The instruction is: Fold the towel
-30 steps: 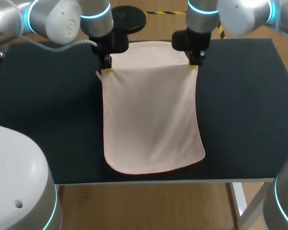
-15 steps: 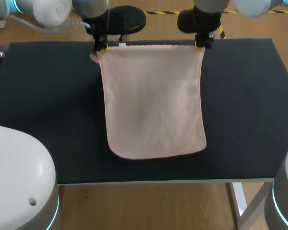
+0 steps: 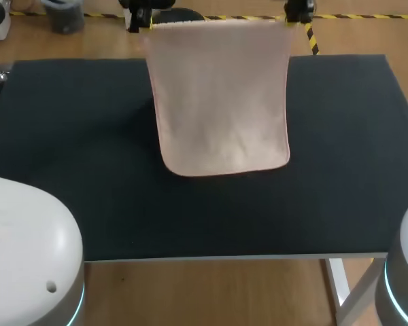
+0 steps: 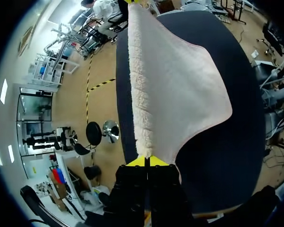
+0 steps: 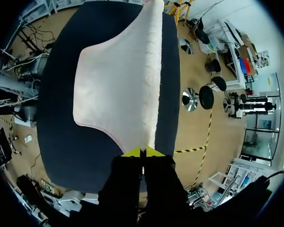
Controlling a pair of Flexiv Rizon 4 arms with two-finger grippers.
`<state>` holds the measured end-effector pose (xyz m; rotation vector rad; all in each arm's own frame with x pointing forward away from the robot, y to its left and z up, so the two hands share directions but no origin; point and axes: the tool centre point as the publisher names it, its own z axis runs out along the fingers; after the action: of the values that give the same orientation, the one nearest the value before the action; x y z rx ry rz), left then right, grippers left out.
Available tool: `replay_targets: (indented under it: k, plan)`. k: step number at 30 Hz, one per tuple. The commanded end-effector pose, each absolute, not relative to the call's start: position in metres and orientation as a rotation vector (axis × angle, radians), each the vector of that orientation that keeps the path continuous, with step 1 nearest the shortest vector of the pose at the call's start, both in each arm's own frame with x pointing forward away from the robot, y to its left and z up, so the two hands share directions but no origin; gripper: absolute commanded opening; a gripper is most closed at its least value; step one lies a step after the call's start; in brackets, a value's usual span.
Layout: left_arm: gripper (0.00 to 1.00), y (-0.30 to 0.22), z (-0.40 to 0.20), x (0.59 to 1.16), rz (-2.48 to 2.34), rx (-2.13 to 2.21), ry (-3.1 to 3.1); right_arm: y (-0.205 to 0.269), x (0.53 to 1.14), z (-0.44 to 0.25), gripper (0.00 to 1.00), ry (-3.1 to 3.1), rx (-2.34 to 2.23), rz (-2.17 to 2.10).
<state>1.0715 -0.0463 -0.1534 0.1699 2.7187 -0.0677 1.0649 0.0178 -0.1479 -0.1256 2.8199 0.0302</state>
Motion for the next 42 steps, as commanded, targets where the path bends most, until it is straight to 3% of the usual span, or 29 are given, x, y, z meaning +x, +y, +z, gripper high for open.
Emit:
replay_targets:
  k: [1,15,27,42]
  plan:
    - [0.00,-0.047,-0.144,1.101,-0.050,0.171,2.729,0.015,1.090,-0.138,0.00,2.812,-0.127,0.035]
    - [0.00,-0.042,-0.073,1.162,0.014,0.227,2.570,0.025,1.146,-0.057,0.00,2.592,-0.182,0.056]
    - [0.00,-0.035,-0.049,1.202,0.056,0.273,2.514,0.036,1.176,-0.038,0.00,2.493,-0.200,0.047]
    - [0.00,-0.044,-0.092,1.161,-0.044,0.360,2.602,0.011,1.139,-0.086,0.00,2.595,-0.151,0.027]
